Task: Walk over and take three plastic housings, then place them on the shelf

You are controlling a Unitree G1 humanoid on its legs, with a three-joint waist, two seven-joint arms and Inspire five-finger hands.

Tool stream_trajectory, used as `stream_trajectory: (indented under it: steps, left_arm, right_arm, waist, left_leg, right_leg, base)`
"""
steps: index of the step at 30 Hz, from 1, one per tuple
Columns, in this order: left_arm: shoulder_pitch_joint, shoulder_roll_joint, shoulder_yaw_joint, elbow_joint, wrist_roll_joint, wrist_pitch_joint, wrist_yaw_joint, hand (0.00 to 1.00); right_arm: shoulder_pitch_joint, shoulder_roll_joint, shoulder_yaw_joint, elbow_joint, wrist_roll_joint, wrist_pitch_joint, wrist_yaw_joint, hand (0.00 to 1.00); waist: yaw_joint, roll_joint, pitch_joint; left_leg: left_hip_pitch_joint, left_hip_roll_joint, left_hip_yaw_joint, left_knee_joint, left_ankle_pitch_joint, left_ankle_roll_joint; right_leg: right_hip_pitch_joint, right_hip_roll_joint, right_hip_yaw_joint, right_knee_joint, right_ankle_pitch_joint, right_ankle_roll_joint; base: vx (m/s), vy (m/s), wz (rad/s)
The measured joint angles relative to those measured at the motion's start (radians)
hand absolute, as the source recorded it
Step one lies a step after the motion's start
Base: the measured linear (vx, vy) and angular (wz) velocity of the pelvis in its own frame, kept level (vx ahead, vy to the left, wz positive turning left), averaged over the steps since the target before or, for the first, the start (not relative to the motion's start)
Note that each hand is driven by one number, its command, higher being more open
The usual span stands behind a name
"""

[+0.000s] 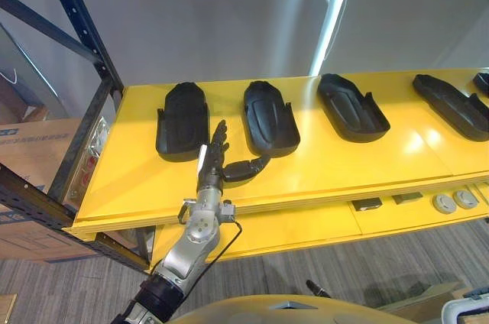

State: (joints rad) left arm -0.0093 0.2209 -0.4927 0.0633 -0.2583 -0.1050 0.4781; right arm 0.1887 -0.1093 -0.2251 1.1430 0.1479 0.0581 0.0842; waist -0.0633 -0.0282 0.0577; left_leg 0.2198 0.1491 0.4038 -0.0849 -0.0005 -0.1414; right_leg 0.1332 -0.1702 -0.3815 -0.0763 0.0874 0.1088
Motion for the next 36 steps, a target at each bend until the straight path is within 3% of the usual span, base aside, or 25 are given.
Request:
stream_trajectory:
  steps: [36]
  left_arm:
    - [-0.001,-0.014,0.003,0.024,0.035,-0.001,0.057,1.00]
  right_arm:
    - [-0.004,0.003,-0.020,0.000,-0.001,0.023,0.015,1.00]
  waist:
    - [0.000,-0.001,0.003]
  left_leg:
    - [0.011,0.000,-0.001,0.000,0.000,0.000]
  right_leg:
    - [0.011,0.000,-0.001,0.000,-0.001,-0.001]
  base:
    - [0.00,0.000,0.00]
